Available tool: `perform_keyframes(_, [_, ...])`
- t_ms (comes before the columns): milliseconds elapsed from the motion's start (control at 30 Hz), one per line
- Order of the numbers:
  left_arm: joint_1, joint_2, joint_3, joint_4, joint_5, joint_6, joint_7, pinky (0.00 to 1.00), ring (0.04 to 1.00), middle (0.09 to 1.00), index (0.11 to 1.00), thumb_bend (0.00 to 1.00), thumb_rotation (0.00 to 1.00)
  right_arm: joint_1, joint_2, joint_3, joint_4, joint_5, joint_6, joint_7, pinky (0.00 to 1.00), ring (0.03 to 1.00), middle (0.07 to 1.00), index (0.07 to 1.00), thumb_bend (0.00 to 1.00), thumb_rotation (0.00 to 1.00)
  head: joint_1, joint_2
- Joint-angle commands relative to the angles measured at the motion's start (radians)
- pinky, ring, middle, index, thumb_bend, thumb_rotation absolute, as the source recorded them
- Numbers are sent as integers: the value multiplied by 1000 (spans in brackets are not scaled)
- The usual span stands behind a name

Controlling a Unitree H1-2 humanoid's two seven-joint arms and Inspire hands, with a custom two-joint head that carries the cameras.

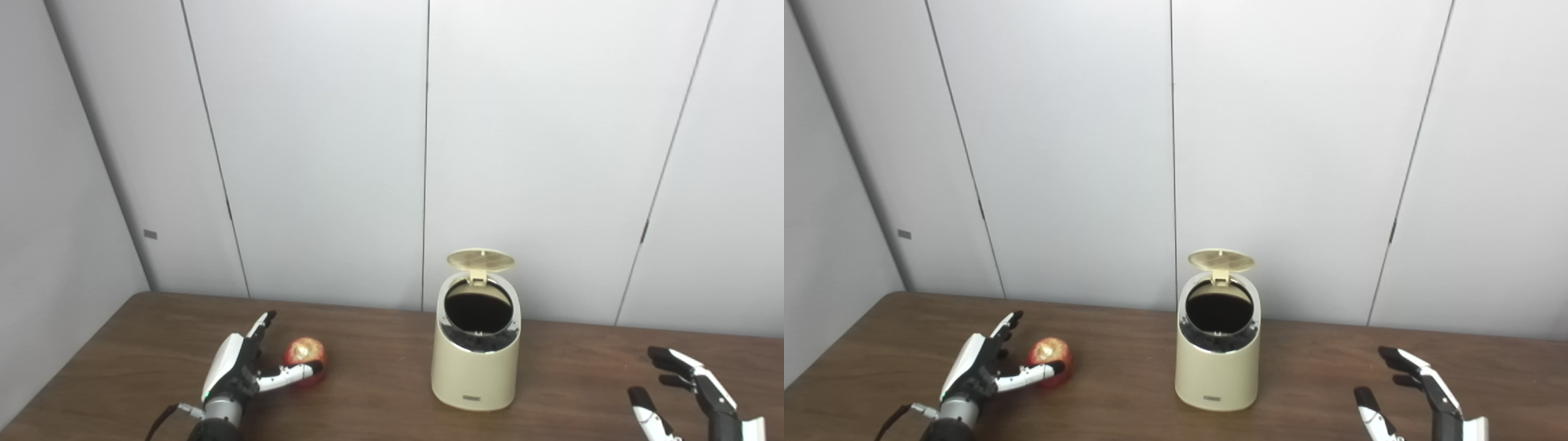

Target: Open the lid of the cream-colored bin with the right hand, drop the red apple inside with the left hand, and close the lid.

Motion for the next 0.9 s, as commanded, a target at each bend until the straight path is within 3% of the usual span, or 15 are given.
perform_keyframes(0, [-5, 0, -20, -14, -25, 13, -40, 812, 908, 934, 973, 1000, 363, 43, -45, -24, 73, -20, -34, -10, 600, 685, 692, 673, 305, 537, 0, -1])
perform_keyframes(67, [1, 0, -28, -21, -32, 11, -49, 808, 898, 916, 956, 1000, 326, 40, -49, -20, 81, -23, -39, -16, 602, 684, 690, 671, 301, 514, -2, -1])
perform_keyframes(267, [8, 22, -84, 30, -10, -78, -36, 764, 845, 848, 889, 1000, 235, 39, -47, -23, 85, -52, -38, -30, 589, 679, 686, 664, 292, 472, -9, -1])
perform_keyframes(467, [7, 33, -125, 67, 27, -101, -24, 824, 872, 838, 864, 1000, 208, 46, -48, -26, 70, -58, -24, -24, 575, 672, 683, 660, 282, 358, -10, 4])
perform_keyframes(700, [5, 39, -145, 69, 17, -110, -47, 983, 877, 847, 881, 1000, 189, 50, -46, -27, 63, -49, -19, -13, 585, 673, 680, 659, 300, 369, -11, 5])
perform_keyframes(867, [3, 36, -148, 72, 21, -99, -41, 1000, 895, 857, 873, 998, 181, 52, -42, -30, 61, -36, -15, -3, 592, 677, 681, 661, 299, 362, -13, 4])
